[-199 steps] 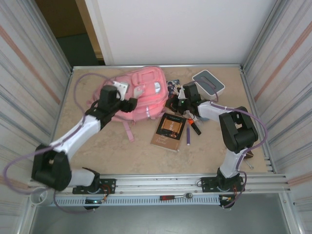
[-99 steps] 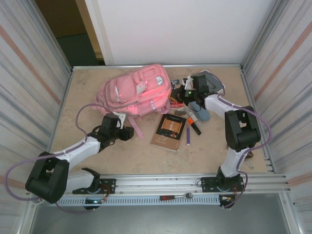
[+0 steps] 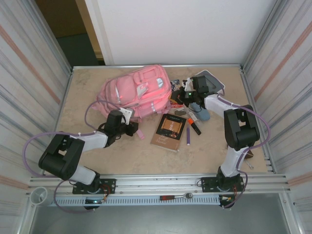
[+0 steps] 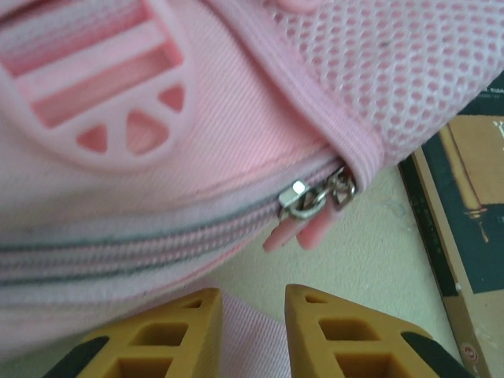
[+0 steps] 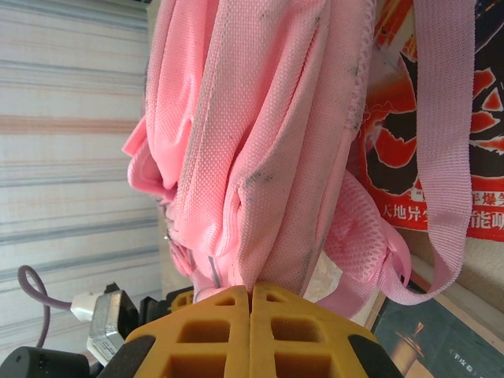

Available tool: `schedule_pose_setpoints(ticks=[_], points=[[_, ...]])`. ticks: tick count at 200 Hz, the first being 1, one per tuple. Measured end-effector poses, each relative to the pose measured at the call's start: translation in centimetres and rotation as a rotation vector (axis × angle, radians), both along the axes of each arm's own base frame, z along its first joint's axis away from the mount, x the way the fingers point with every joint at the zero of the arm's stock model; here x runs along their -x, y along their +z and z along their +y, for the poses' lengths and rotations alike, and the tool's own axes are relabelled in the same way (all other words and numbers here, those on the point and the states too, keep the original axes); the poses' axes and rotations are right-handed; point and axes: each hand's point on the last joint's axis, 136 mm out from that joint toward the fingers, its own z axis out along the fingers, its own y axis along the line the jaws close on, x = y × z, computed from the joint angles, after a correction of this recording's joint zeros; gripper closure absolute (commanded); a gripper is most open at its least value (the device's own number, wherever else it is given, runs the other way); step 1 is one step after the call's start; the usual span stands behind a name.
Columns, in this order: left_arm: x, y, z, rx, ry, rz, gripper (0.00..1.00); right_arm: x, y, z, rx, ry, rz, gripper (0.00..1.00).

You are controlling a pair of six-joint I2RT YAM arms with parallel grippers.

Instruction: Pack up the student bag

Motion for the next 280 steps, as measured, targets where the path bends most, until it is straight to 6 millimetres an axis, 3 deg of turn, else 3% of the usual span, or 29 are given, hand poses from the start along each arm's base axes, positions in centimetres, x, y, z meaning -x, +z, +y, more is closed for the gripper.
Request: schedule_pose_setpoints(ticks=[52, 114, 155, 197, 259, 280], points=[[-0.6, -1.0, -0.7, 0.014, -0.020, -0.007, 0.72, 0.0, 0.0, 0.0, 0.000, 0.000, -0.001, 1.00], [-1.1, -0.6, -1.8, 0.043, -0.073, -0.051, 0.63, -0.3, 0.2, 0.0, -0.002, -0.002, -0.006, 1.00], [-1.3, -0.6, -2.0, 0.039, -0.088, -0.070, 0.73, -0.5, 0.4, 0.1, -0.004, -0.002, -0.014, 1.00], [-1.5, -0.8, -2.6, 0.057, -0.116, -0.080, 0.76, -0.5, 0.4, 0.1, -0.004, -0.002, -0.015, 1.00], [-1.8, -0.1, -3.2, 0.073, -0.150, -0.134, 1.00, -0.8, 0.4, -0.3, 0.015, 0.008, -0.033, 1.00], [-1.5, 0.1, -3.1, 0.082, -0.157, -0.149, 1.00, -0.7, 0.2, -0.3, 0.030, 0.022, -0.032, 1.00]])
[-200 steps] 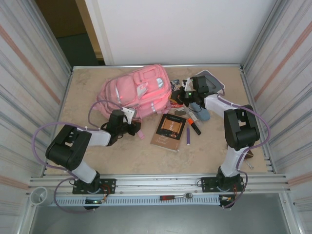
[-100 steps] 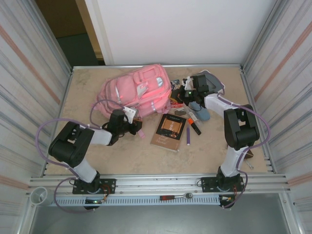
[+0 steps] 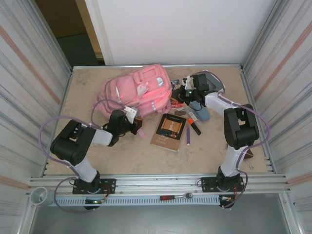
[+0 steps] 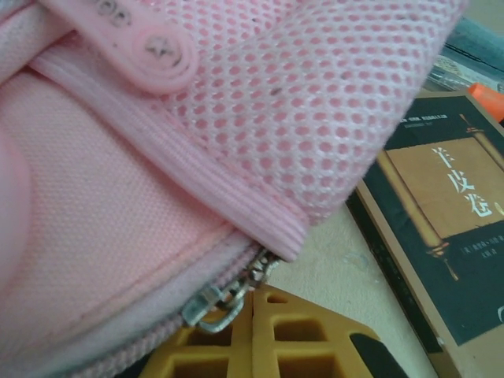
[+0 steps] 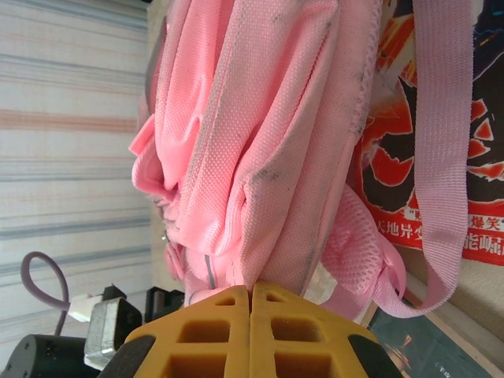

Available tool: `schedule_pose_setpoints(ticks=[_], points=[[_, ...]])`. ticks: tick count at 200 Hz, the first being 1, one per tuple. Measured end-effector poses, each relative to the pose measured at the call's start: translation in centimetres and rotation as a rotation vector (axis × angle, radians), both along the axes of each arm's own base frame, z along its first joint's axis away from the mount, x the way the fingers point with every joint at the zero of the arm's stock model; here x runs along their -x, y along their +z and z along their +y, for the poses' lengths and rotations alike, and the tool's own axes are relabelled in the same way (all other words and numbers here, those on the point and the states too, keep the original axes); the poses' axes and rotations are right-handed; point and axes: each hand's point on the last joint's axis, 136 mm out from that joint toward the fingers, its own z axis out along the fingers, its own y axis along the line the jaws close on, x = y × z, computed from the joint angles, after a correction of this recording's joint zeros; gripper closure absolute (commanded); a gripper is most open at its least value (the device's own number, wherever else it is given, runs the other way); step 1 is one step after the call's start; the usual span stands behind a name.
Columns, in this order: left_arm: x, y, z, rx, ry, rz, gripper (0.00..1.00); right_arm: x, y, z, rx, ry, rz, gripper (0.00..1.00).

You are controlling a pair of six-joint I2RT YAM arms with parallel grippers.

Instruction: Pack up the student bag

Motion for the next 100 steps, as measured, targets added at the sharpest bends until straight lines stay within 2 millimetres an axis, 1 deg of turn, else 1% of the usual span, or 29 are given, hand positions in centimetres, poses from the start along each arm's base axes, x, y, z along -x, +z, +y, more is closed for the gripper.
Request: schedule_pose_setpoints(ticks=[46, 73, 100], points=[[1.4, -0.2, 0.6, -0.002, -0.001, 0.000, 1.00, 0.3, -1.1, -0.2, 0.048, 0.037, 0.019, 1.00], [2.0, 0.1, 0.9, 0.000, -0.001, -0.006, 1.00, 0.3, -0.8, -0.3, 0.069, 0.058, 0.006, 1.00], [2.3, 0.3, 1.1, 0.001, 0.004, -0.013, 1.00, -0.1, 0.0, -0.4, 0.075, 0.070, -0.025, 1.00]])
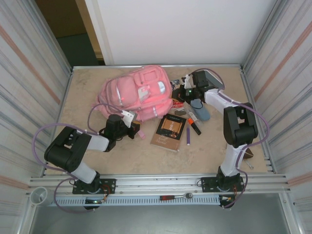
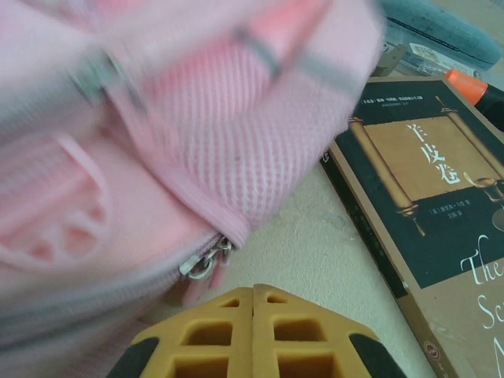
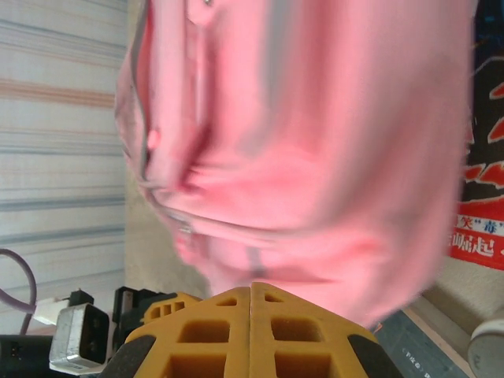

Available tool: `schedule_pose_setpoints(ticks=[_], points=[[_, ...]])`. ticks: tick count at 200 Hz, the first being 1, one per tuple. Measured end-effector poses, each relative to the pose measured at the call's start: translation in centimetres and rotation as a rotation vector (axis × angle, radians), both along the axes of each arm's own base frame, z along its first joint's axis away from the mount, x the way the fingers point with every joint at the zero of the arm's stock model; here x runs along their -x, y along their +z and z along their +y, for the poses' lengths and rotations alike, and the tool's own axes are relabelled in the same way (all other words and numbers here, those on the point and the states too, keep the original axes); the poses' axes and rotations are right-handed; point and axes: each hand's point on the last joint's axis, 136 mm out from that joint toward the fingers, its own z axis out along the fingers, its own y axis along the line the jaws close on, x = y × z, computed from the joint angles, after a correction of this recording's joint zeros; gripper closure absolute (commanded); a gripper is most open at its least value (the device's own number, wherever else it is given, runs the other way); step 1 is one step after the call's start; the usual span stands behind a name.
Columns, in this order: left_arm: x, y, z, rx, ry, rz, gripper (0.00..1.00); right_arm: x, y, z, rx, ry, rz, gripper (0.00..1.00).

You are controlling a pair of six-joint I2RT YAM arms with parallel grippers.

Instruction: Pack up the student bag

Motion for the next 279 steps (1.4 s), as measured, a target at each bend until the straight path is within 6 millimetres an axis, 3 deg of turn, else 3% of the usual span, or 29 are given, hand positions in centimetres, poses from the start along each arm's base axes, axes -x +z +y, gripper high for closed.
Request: schedule_pose_setpoints(ticks=[57, 71, 94, 120, 151, 178, 205, 227, 254, 269, 279], points=[[-0.6, -0.4, 1.0, -0.016, 0.076, 0.014, 1.00, -0.1, 0.2, -0.3, 0.018, 0.019, -0.022, 1.00], [-0.5, -0.5, 1.0, -0.009, 0.081, 0.022, 1.00, 0.0, 0.1, -0.3, 0.020, 0.020, -0.018, 0.83], [-0.5, -0.6, 1.1, 0.006, 0.095, 0.048, 0.83, 0.6, -0.6, -0.3, 0.042, 0.012, -0.011, 0.58], [0.0, -0.5, 1.3, 0.017, 0.113, 0.074, 0.73, 4.9, -3.1, 0.8, 0.075, 0.000, 0.065, 0.42], [-0.1, 0.9, 1.7, 0.025, 0.138, 0.052, 0.67, 10.4, -6.1, 5.0, 0.071, 0.018, 0.183, 0.31], [-0.1, 1.6, 2.4, 0.018, 0.173, 0.030, 0.63, 11.5, -6.4, 7.8, 0.051, -0.018, 0.214, 0.25], [0.4, 1.2, 3.0, 0.003, 0.192, 0.035, 0.61, 10.4, -7.5, 9.2, 0.024, -0.102, 0.253, 0.25], [0.7, 0.9, 3.3, -0.004, 0.197, 0.042, 0.58, 9.0, -8.2, 9.8, 0.022, -0.176, 0.275, 0.31], [0.8, 0.9, 3.3, -0.004, 0.197, 0.041, 0.55, 7.0, -8.0, 9.9, 0.004, -0.276, 0.263, 0.55], [0.8, 0.9, 3.2, -0.002, 0.193, 0.042, 0.54, 6.6, -8.3, 9.5, 0.010, -0.317, 0.266, 0.76], [0.8, 0.8, 3.2, -0.003, 0.189, 0.047, 0.54, 6.4, -8.4, 9.4, 0.016, -0.331, 0.259, 0.86]])
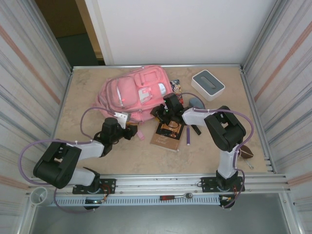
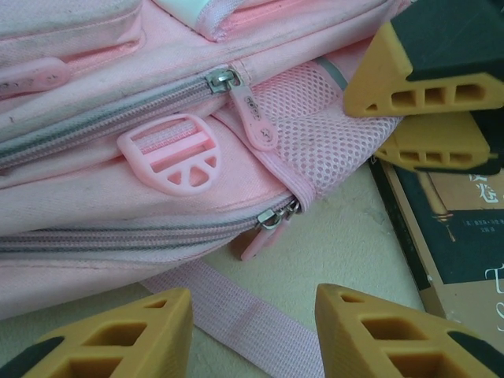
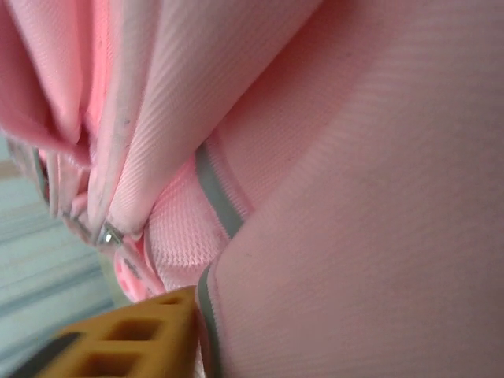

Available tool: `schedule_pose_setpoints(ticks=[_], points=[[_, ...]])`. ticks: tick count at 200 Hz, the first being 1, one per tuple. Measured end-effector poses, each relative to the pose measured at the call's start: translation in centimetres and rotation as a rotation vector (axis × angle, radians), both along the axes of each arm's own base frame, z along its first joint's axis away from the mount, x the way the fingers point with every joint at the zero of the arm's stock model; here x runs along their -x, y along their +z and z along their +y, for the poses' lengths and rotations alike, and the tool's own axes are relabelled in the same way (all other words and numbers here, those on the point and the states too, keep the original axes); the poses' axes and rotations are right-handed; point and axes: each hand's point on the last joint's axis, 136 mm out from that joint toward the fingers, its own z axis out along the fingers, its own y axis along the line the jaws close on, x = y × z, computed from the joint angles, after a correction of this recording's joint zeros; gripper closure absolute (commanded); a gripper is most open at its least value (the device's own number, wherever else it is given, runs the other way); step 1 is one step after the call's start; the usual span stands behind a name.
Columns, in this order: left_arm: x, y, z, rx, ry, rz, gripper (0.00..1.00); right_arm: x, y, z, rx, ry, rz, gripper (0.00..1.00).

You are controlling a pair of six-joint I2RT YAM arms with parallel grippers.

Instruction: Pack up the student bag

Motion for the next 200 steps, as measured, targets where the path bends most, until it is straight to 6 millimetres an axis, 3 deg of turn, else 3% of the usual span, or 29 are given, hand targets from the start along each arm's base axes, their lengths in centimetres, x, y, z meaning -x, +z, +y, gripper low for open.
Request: schedule_pose_setpoints(ticks=[26, 46, 62, 82, 94, 123, 144, 169, 200], points=[[0.2, -0.6, -0.2, 0.000, -0.015, 0.020, 0.51, -0.5, 0.2, -0.1, -0.006, -0.030, -0.007, 0.97], [0.3, -0.8, -0.3, 0.001, -0.023, 0.025, 0.50, -0.7, 0.7, 0.1, -0.021, -0.026, -0.023, 0.98], [0.3, -0.8, -0.3, 0.000, -0.024, 0.024, 0.49, -0.7, 1.3, 0.3, -0.026, -0.017, -0.040, 0.88], [0.3, -0.8, -0.3, -0.001, -0.023, 0.026, 0.49, -0.8, 2.2, 0.7, -0.003, 0.032, -0.083, 0.60], [0.3, -0.8, -0.3, -0.001, -0.022, 0.026, 0.49, -0.6, 2.6, 0.8, 0.025, 0.077, -0.113, 0.49], [0.2, -0.5, 0.0, 0.002, 0.001, 0.025, 0.45, 1.2, 3.1, -0.4, 0.192, 0.265, -0.236, 0.27], [0.1, 0.6, 0.6, 0.013, 0.041, 0.000, 0.43, 3.1, 5.1, -1.8, 0.362, 0.462, -0.410, 0.22], [-0.1, 1.9, 1.3, 0.018, 0.081, -0.030, 0.41, 3.2, 7.4, -2.6, 0.582, 0.678, -0.667, 0.20], [-0.2, 2.4, 1.9, 0.019, 0.121, -0.037, 0.40, 1.9, 6.9, -2.9, 0.820, 0.921, -0.856, 0.20]])
